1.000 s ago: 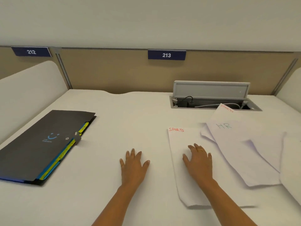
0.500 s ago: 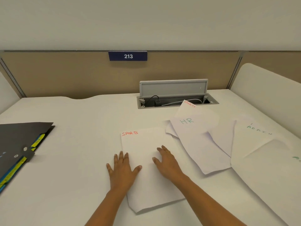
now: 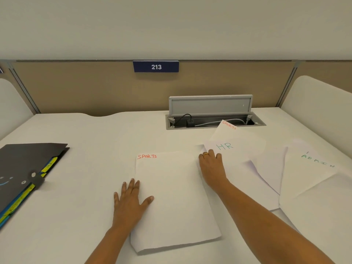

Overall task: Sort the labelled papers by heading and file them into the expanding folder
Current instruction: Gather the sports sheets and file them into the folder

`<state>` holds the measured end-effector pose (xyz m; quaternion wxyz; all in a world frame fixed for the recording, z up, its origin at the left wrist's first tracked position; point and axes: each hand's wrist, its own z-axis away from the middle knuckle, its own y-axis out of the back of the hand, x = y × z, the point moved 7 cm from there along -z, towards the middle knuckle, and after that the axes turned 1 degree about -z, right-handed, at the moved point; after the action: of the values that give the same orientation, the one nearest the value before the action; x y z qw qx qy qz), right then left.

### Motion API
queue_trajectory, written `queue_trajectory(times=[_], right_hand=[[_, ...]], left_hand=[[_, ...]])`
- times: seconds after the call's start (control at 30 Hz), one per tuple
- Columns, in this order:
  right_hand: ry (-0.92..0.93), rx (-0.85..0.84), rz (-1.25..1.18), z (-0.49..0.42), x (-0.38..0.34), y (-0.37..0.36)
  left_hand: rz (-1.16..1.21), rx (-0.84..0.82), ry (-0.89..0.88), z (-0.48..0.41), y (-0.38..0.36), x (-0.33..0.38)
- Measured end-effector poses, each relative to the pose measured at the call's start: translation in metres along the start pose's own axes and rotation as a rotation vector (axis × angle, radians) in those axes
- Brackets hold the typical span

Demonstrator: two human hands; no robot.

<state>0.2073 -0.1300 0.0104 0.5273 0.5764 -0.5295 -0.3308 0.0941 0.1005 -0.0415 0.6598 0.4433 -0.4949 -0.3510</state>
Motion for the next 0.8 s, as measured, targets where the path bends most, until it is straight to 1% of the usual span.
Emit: queue_trajectory(times=[0.1, 0.17, 0.2, 0.27, 0.33, 0.37, 0.43, 0.47, 0.57, 0.7, 0.77, 0.8], right_hand=[[0.037, 0.095, 0.118, -0.007, 0.005, 0.003], [0.032, 0.151, 0.08, -0.011, 0.005, 0.009], [0.002, 0.177, 0.035, -0.014, 0.005, 0.015], [-0.116, 0.241, -0.136, -0.015, 0.004, 0.027], [-0.209, 0.366, -0.347, -0.01, 0.0, 0.042], [-0.203, 0.443, -0.426, -0.006, -0.006, 0.048], [-0.121, 0.571, -0.545, 0.004, -0.028, 0.057], [-0.058, 0.59, -0.606, 0.009, -0.041, 0.058], [0.093, 0.495, -0.704, 0.025, -0.081, 0.054], [0.277, 0.308, -0.753, 0.044, -0.117, 0.041], [0.382, 0.152, -0.805, 0.05, -0.13, 0.038], [0.407, 0.054, -0.839, 0.051, -0.134, 0.037]], left_hand=[[-0.013, 0.023, -0.014, -0.002, 0.001, -0.005], [-0.023, 0.027, -0.016, -0.003, 0.0, -0.006], [-0.029, 0.034, -0.014, -0.003, 0.0, -0.007], [-0.043, 0.046, -0.004, -0.005, -0.001, -0.009], [-0.05, 0.056, 0.003, -0.007, -0.001, -0.009], [-0.051, 0.056, 0.001, -0.007, -0.001, -0.008], [-0.041, 0.053, -0.002, -0.006, -0.001, -0.007], [-0.026, 0.058, -0.003, -0.006, 0.0, -0.007], [0.069, 0.08, 0.008, -0.004, 0.006, -0.007], [0.322, 0.136, 0.034, -0.006, 0.012, -0.01], [0.395, 0.131, 0.047, -0.006, 0.012, -0.011], [0.434, 0.118, 0.055, -0.006, 0.013, -0.01]])
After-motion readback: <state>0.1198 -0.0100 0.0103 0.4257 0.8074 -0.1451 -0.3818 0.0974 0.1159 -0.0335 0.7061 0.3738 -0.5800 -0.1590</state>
